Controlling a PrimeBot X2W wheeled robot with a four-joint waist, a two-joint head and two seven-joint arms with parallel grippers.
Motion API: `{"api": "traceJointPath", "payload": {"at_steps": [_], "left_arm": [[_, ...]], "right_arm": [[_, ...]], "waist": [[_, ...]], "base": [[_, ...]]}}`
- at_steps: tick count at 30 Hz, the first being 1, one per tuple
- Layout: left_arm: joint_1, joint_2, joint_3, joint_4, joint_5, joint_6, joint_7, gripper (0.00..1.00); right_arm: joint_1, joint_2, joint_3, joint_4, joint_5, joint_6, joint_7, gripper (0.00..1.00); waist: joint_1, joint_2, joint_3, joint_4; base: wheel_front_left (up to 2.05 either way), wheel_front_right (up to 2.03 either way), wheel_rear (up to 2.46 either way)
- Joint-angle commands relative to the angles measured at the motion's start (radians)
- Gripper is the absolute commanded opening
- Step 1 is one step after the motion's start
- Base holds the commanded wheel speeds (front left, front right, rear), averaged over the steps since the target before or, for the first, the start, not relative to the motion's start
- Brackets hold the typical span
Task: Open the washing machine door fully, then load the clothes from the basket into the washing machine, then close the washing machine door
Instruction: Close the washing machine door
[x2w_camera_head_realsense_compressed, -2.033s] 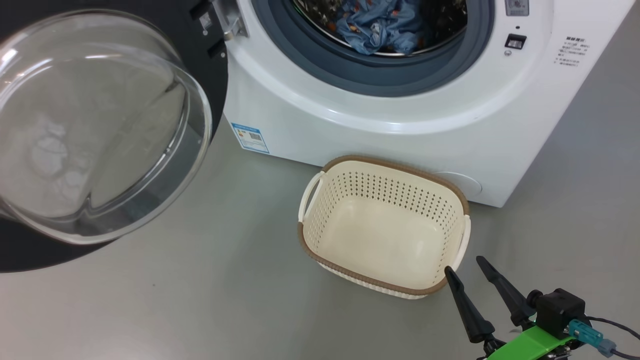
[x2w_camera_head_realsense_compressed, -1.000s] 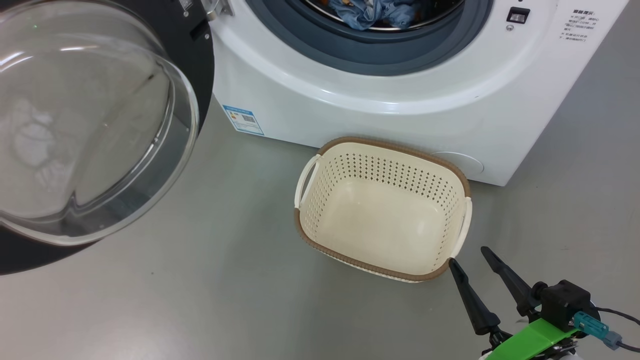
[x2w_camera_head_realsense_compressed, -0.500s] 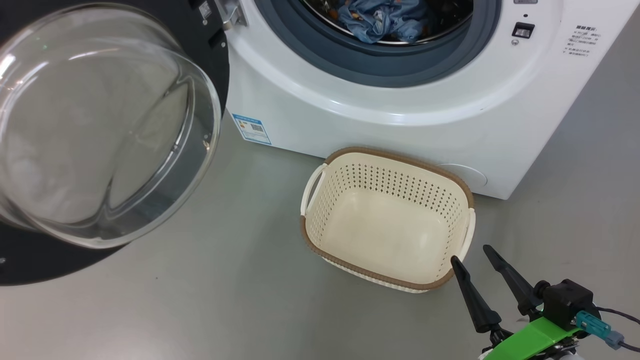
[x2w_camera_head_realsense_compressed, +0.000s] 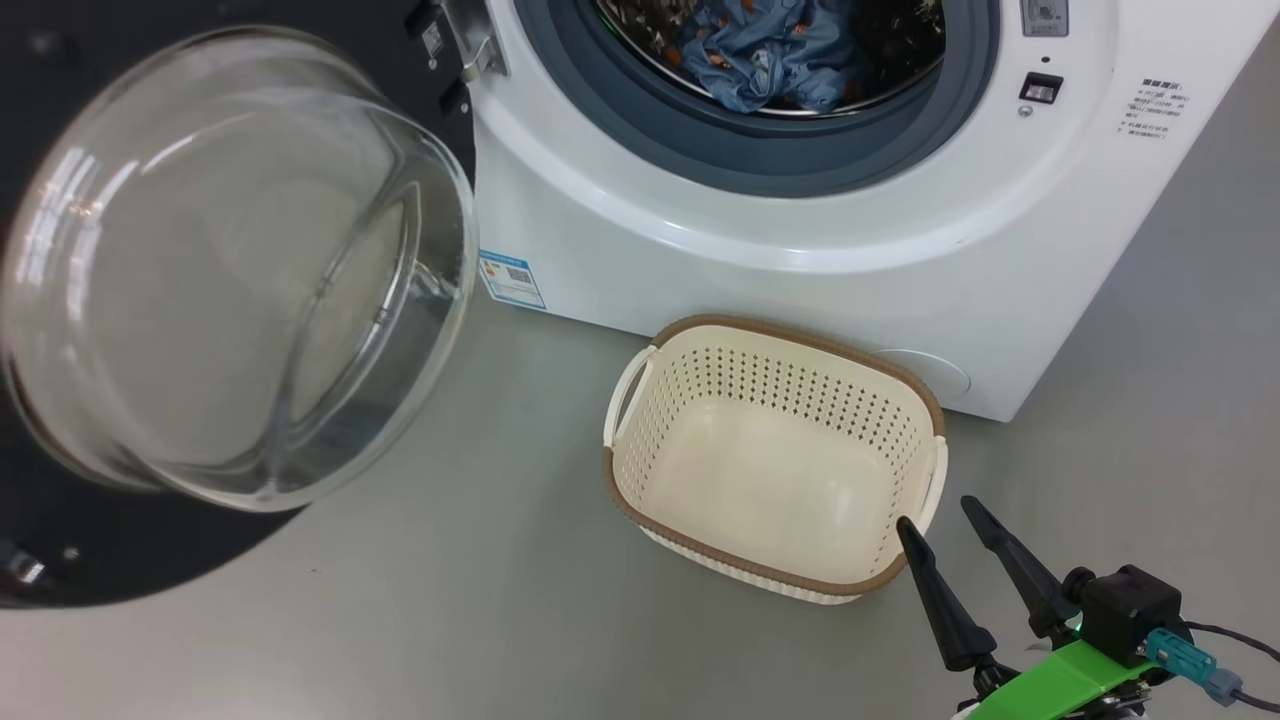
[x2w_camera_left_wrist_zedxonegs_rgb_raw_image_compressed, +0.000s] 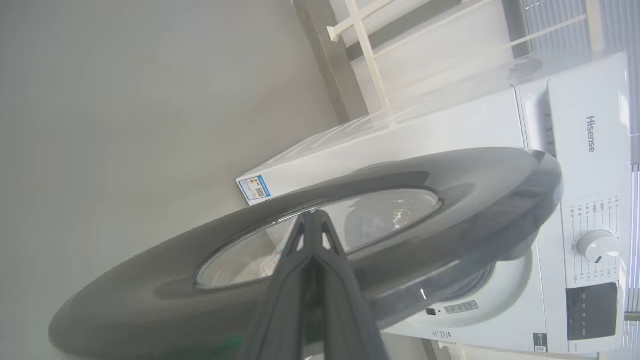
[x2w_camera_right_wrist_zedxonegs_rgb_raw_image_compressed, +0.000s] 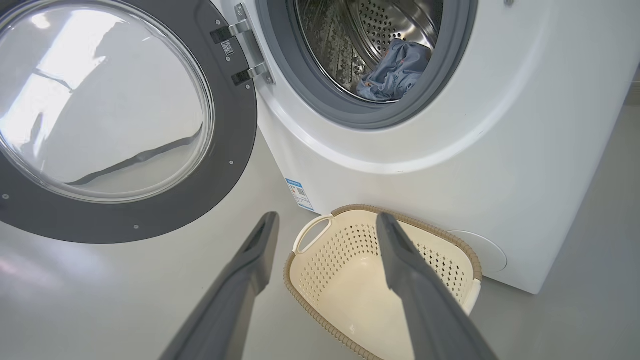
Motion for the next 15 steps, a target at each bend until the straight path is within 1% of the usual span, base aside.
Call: {"api": "traceJointPath", "payload": {"at_steps": [1, 6, 15], "left_arm": [[0.013, 0.050, 0.012, -0.047, -0.016, -0.003, 0.051, 0.00], [0.029, 0.056, 0.006, -0.092, -0.033, -0.003, 0.120, 0.00], [0.100, 0.050, 0.011, -0.259, -0.076, -0.003, 0.257, 0.00]], "right_arm": [[0.005, -0.001, 0.018, -0.027, -0.011, 0.003, -0.005, 1.00], [0.011, 0.004, 0.015, -0.028, -0.010, 0.003, -0.005, 1.00], [0.030, 0.017, 0.006, -0.032, -0.005, 0.003, -0.005, 1.00]], "waist": [[0.0001, 0.0000, -0.008, 0.001], [0.0001, 0.0000, -0.021, 0.002], [0.0001, 0.0000, -0.050, -0.003]], "base": [[0.00, 0.00, 0.00], [0.00, 0.00, 0.00], [0.00, 0.00, 0.00]]}}
